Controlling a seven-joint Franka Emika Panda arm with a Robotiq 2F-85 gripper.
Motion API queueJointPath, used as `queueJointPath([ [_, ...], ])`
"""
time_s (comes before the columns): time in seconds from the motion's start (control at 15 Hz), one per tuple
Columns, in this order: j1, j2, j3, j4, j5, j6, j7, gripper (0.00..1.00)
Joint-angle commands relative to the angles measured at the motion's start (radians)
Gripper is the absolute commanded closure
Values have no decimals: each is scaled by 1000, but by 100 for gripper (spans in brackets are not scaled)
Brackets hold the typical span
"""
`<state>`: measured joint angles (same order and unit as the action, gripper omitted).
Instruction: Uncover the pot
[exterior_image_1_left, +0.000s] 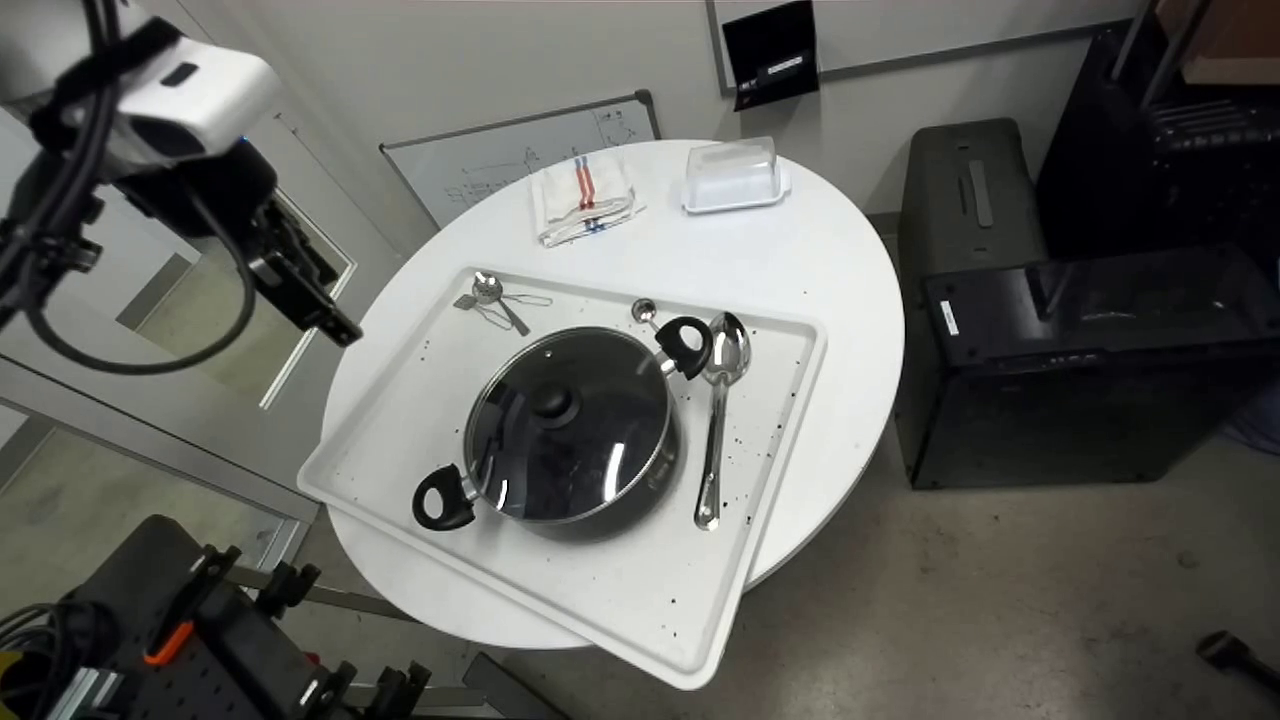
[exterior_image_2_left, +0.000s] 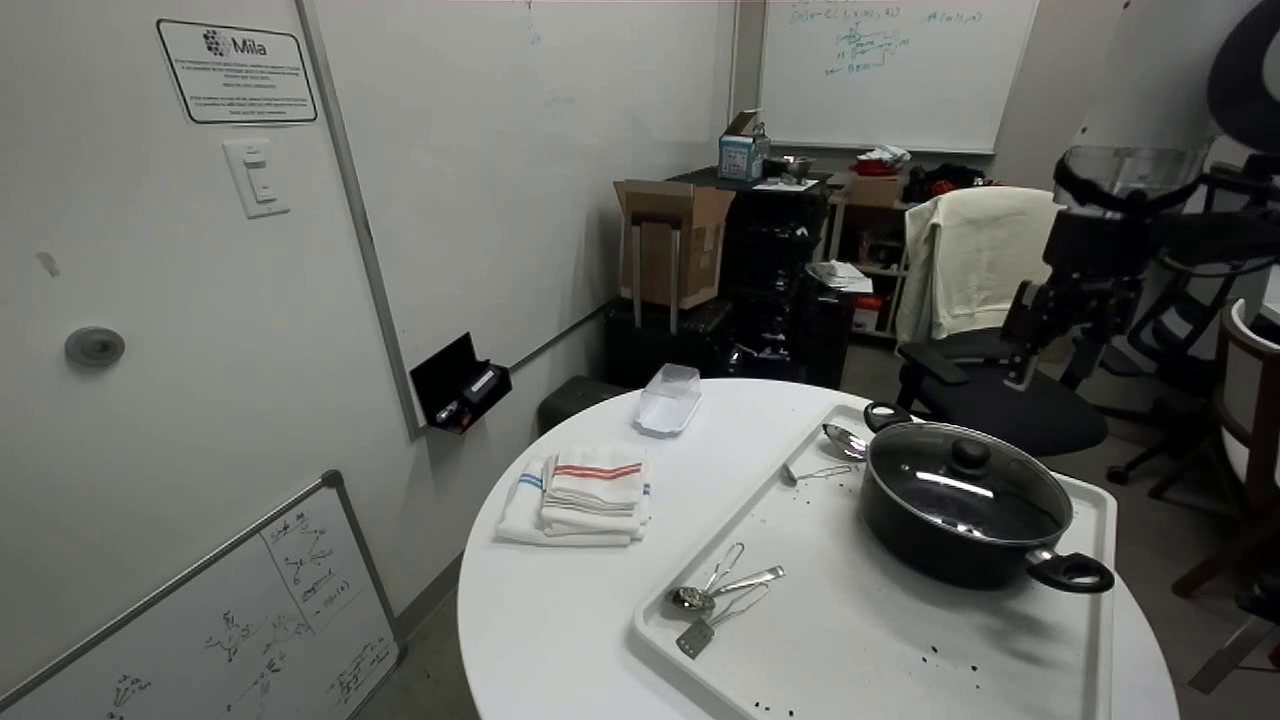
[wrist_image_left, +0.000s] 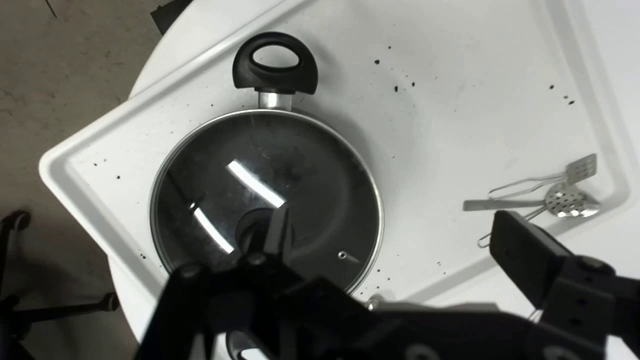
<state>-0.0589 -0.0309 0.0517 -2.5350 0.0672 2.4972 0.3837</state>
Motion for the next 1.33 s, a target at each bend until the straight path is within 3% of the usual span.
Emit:
queueJointPath([
  [0.0, -3, 151, -52, 39, -71, 146, 110, 0],
  [0.33, 50, 345, -177, 95, -131, 341, 219, 0],
  [0.53, 100, 455, -245, 144, -102, 411, 237, 0],
  [0.8, 161, 569, -298, 203, -52, 452, 247, 0],
  [1.13, 202, 647, -318, 254, 7, 458, 240, 0],
  [1.2, 206, 654, -320, 260, 18, 457, 238, 7],
  [1.27, 209, 659, -321, 265, 27, 459, 236, 26],
])
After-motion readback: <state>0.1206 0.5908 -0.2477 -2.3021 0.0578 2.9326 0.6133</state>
